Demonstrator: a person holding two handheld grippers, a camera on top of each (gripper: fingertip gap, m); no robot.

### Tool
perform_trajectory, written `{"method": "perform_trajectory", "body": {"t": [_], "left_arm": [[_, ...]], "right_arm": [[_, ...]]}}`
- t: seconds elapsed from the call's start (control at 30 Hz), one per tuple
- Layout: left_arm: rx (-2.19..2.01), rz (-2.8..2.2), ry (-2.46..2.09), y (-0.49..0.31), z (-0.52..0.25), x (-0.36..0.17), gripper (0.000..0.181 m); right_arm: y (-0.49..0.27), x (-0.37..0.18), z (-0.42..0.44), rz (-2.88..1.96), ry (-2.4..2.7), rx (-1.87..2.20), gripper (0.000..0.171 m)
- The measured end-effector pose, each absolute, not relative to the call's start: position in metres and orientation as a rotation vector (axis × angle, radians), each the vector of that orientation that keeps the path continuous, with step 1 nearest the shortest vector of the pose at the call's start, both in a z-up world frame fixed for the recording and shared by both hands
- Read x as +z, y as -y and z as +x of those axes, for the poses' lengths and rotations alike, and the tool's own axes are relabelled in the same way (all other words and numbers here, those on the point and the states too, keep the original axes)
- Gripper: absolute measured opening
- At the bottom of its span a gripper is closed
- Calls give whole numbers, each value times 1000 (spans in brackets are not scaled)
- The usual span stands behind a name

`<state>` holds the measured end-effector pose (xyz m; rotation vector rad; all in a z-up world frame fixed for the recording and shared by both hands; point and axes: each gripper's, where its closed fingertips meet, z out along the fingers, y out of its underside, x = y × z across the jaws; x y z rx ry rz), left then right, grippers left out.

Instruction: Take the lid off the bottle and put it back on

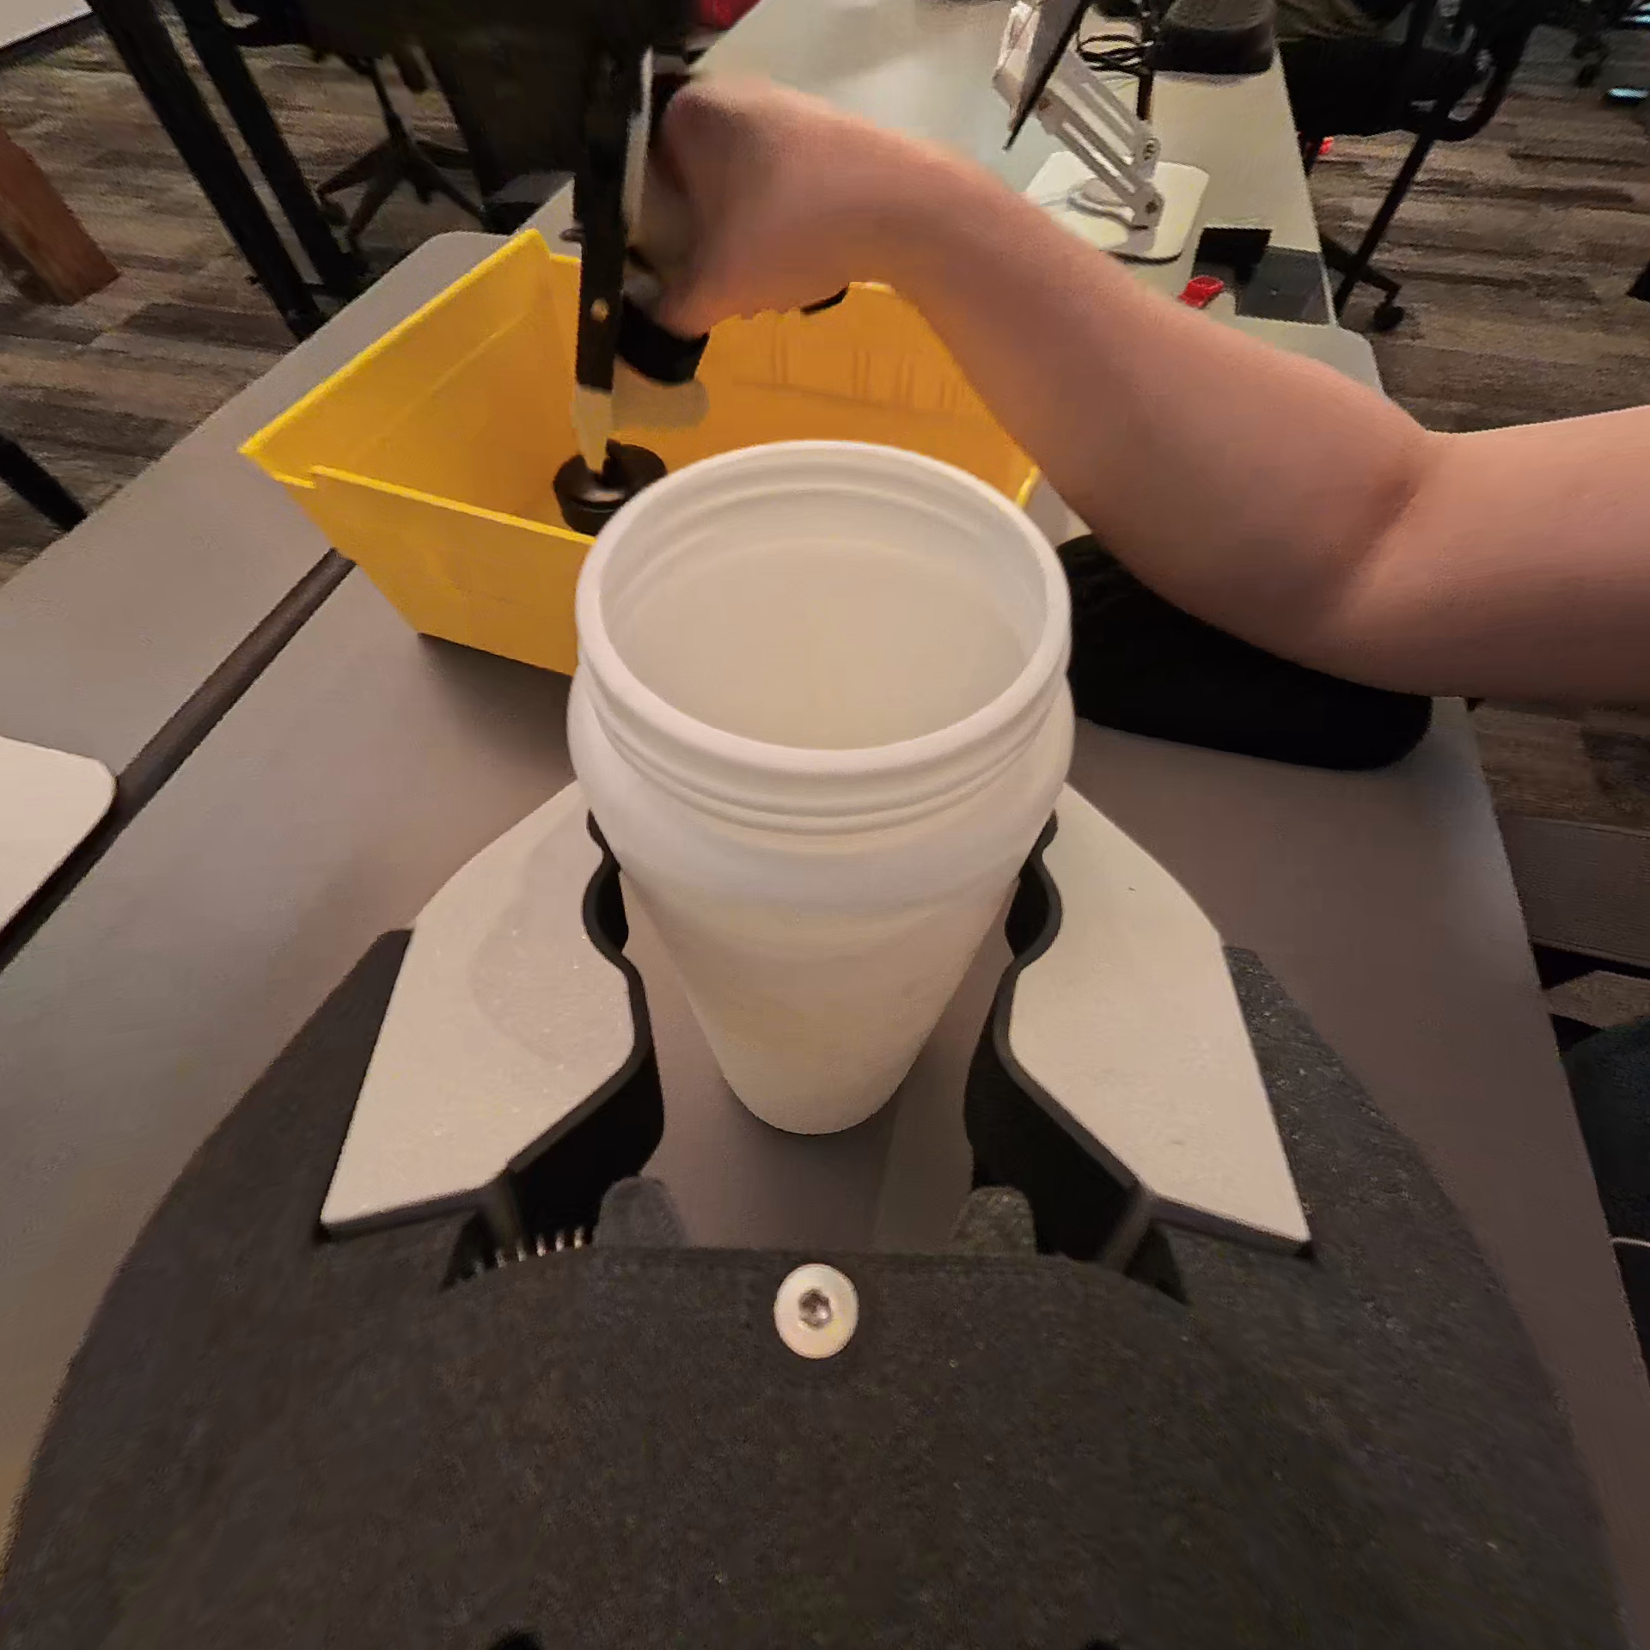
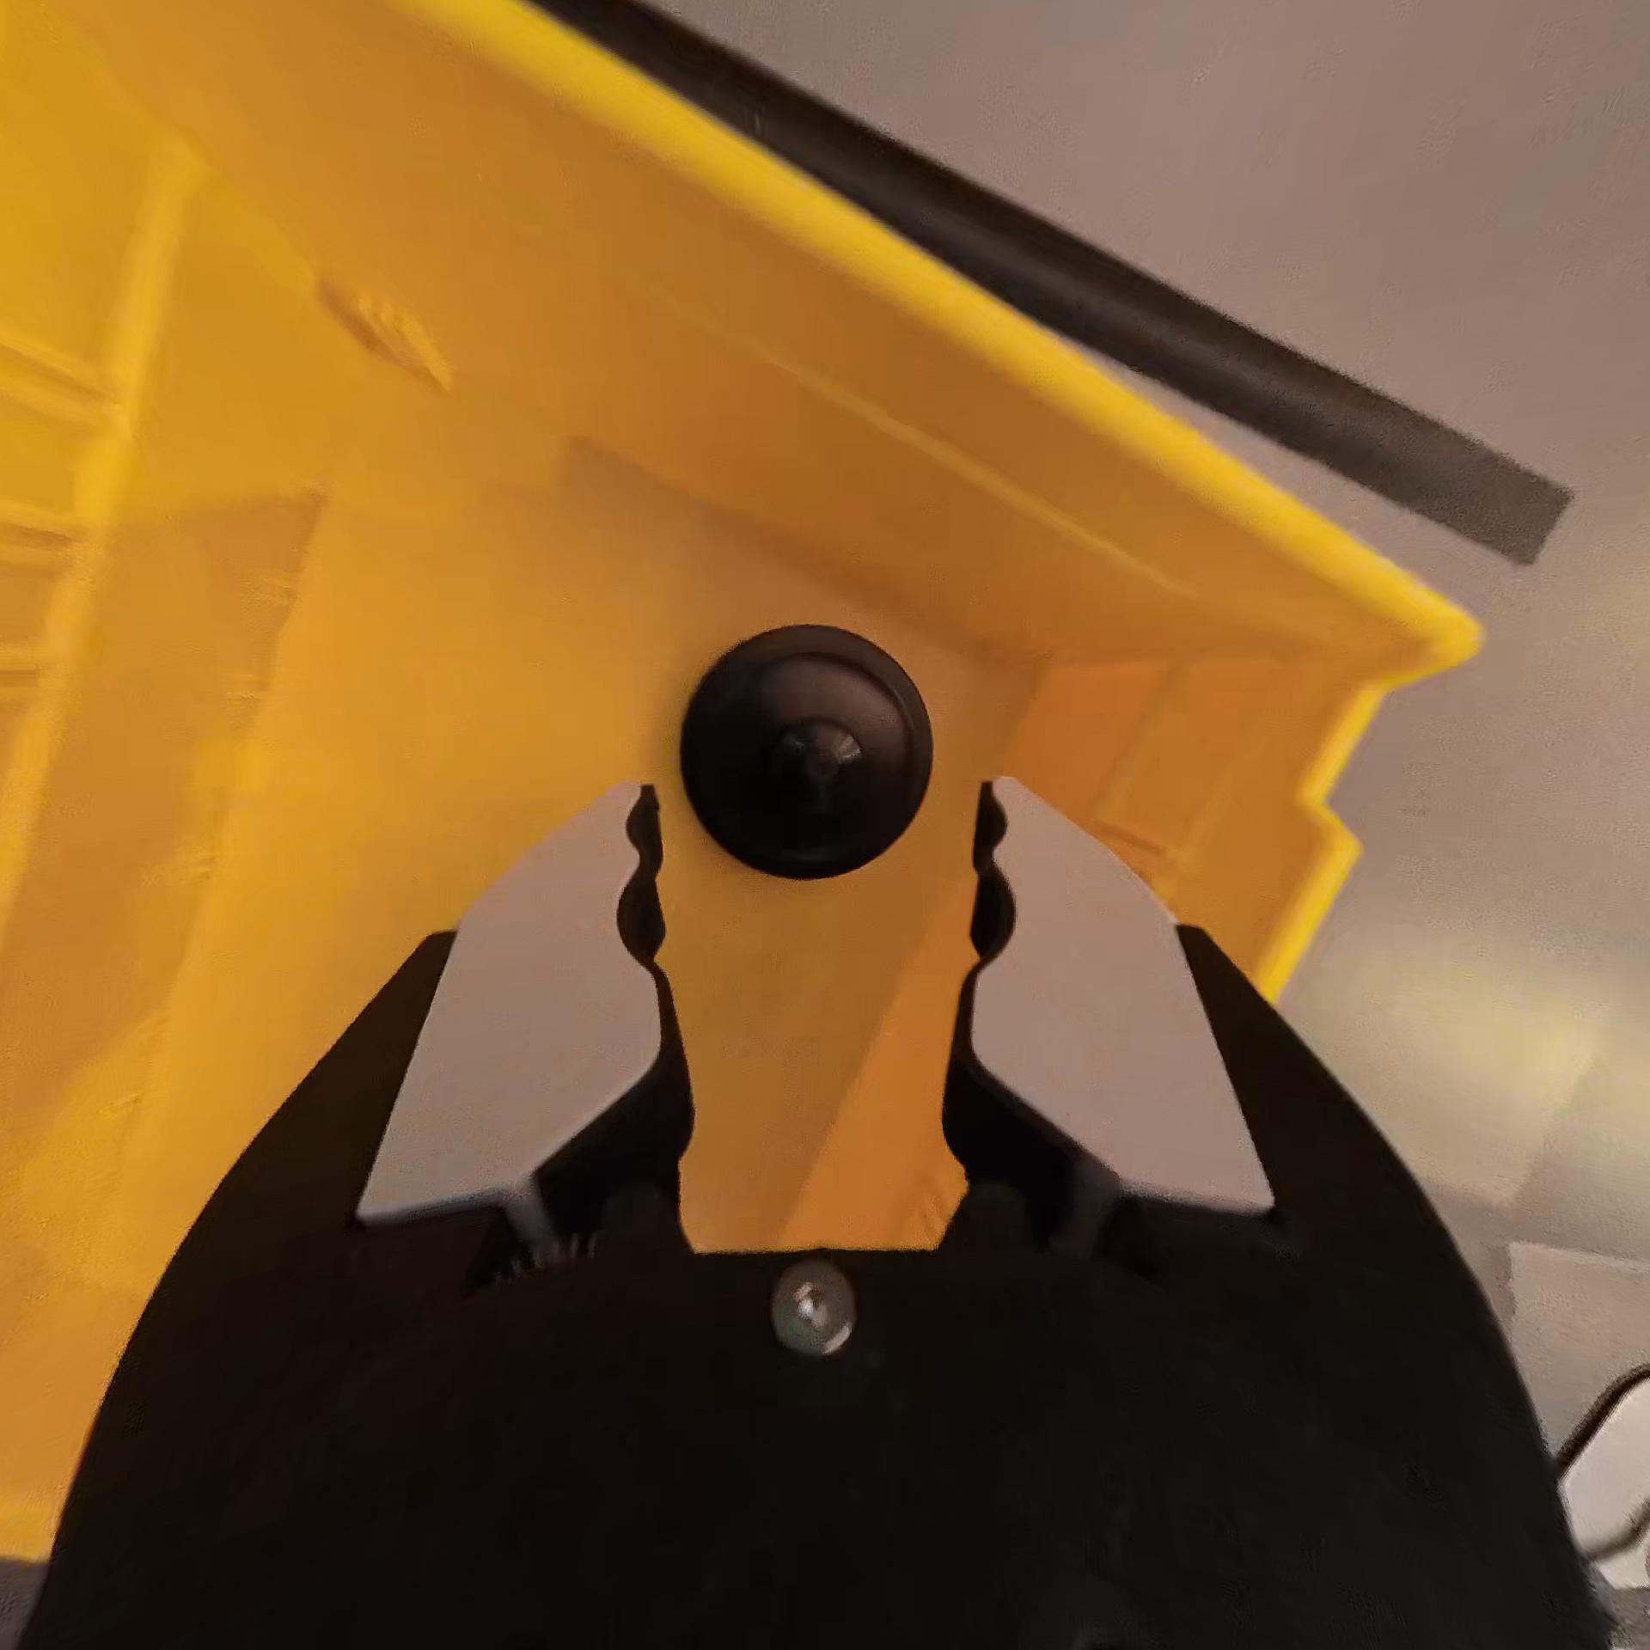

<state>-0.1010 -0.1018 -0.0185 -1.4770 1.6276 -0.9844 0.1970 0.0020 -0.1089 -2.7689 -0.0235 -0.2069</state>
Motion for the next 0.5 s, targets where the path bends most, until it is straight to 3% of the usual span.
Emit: {"method": "perform_trajectory", "body": {"t": [0.13,0.27,0.33,0.5], "left_arm": [[-1007,-1490,-1527,86,-112,4,85],[-1086,-1468,-1395,69,-131,39,85],[-1141,-1445,-1340,66,-140,56,85],[-1212,-1397,-1304,70,-148,74,85]], "right_arm": [[-19,-20,147,-2413,221,-124,68],[6,63,9,-1921,726,310,78],[49,76,-63,-1699,1027,594,90],[78,58,-138,-1649,1253,786,90]]}}
